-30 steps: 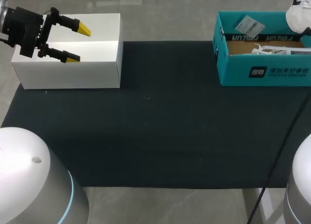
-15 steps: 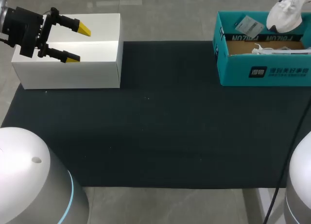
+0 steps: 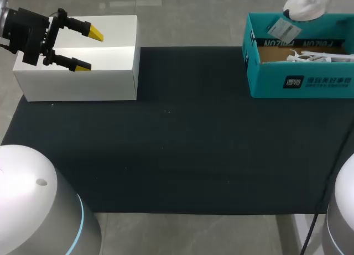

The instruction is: Take the shoe out of the shoebox, open the shoe tongue, remove and reinsert the insole, then place the shoe into the shoebox

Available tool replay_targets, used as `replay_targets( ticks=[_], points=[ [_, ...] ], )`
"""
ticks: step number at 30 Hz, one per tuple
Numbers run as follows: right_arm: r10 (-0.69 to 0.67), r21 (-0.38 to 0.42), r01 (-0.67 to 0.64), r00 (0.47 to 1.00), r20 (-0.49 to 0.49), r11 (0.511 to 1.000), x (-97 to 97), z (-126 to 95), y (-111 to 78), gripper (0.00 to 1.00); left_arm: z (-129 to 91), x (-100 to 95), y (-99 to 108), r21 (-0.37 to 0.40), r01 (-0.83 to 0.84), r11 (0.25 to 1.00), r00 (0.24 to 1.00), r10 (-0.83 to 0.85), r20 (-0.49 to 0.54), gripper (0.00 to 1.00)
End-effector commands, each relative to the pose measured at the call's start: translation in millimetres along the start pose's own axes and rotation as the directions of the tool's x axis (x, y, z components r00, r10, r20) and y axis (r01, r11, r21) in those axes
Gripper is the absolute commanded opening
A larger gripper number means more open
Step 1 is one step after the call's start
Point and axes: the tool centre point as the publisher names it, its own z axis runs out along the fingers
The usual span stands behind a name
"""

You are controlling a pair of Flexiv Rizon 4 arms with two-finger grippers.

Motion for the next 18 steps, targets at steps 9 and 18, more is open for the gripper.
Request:
replay_targets(
  ticks=[9, 18],
  points=[
    [0.359, 0.660, 0.012, 0.831, -0.424, 0.751, -5.0, 4, 4.3, 0.00, 0, -0.5, 1, 0.002, 0.000, 1.000, 1.000, 0.000, -0.004, 1.00],
    [0.400, 0.743, -0.062, 0.871, -0.285, 0.666, 2.0, -4, -18.3, 0.00, 0, -0.5, 1, 0.002, 0.000, 1.000, 1.000, 0.000, -0.004, 1.00]
  ],
)
